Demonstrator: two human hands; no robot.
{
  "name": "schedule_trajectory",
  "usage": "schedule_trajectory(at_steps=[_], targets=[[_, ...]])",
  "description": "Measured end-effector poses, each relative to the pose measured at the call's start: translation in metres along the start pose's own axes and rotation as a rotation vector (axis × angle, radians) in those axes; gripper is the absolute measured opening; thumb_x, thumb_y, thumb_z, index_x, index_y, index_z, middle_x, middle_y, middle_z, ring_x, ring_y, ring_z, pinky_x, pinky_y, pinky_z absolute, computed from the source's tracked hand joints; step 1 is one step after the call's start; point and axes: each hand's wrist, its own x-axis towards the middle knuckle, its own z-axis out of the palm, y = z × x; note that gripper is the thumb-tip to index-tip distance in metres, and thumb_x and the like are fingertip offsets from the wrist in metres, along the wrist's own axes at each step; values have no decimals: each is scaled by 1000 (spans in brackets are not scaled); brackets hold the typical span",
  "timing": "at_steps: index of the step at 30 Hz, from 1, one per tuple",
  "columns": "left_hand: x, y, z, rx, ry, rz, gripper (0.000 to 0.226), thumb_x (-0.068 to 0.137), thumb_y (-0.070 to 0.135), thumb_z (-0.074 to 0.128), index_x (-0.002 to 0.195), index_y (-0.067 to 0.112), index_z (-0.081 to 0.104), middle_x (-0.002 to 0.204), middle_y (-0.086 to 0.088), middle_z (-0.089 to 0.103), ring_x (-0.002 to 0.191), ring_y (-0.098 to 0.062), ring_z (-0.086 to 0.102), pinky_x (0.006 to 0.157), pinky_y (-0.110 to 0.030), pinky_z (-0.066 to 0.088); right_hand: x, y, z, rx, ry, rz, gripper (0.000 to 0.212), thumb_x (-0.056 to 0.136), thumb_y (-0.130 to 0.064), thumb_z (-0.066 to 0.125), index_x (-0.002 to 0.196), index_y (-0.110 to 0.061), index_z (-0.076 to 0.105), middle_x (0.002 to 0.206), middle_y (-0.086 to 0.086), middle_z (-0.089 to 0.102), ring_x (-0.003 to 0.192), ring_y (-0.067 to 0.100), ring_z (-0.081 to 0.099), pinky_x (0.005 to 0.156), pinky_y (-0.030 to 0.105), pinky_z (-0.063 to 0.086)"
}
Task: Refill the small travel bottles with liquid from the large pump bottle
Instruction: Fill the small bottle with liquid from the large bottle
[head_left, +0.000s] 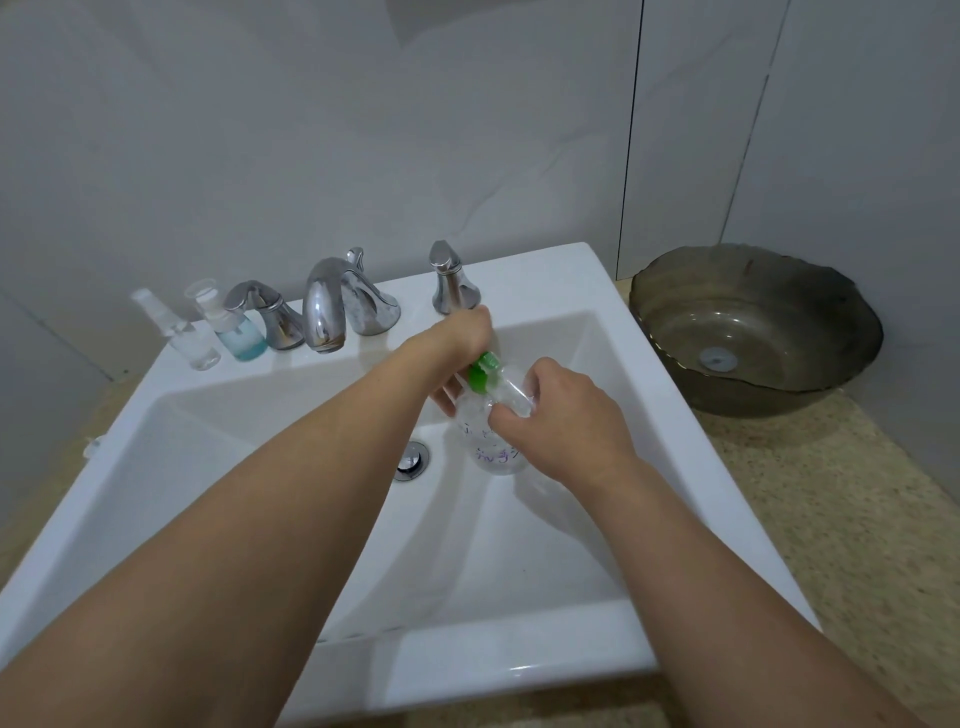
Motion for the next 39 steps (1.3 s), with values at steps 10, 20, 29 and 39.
schedule_trajectory(at_steps=[10, 20, 29, 39], targets=[[-2, -2, 9, 17, 142, 49, 35, 107, 19, 20, 111, 2, 50, 89, -27, 59, 89, -46, 68, 91, -55, 57, 0, 1, 3, -10, -23, 23, 35, 81, -48, 60, 89, -16, 49, 78, -4, 53, 74, 23, 54, 62, 33, 38], [2, 4, -10, -48, -122, -61, 80, 95, 75, 25, 117, 3, 54, 105, -20, 65, 100, -42, 62, 105, -58, 45, 0, -2, -4, 11, 21, 7, 34, 79, -48, 60, 91, -18, 50, 80, -5, 56, 75, 21, 55, 64, 33, 41], [2, 2, 0, 14, -15, -14, 62, 101, 54, 22, 103, 4, 60, 106, -22, 71, 97, -44, 70, 92, -57, 55, 1, -1, -3, 2, 12, 5, 34, 79, -47, 60, 91, -17, 50, 80, -4, 55, 74, 22, 54, 61, 33, 37], [2, -1, 11, 20, 135, 44, 42, 106, 14, 18, 123, -2, 53, 113, -31, 63, 98, -51, 67, 91, -60, 56, 0, 0, 1, 2, -48, 44, 36, 81, -48, 59, 89, -15, 49, 79, -1, 55, 75, 25, 55, 61, 33, 39]])
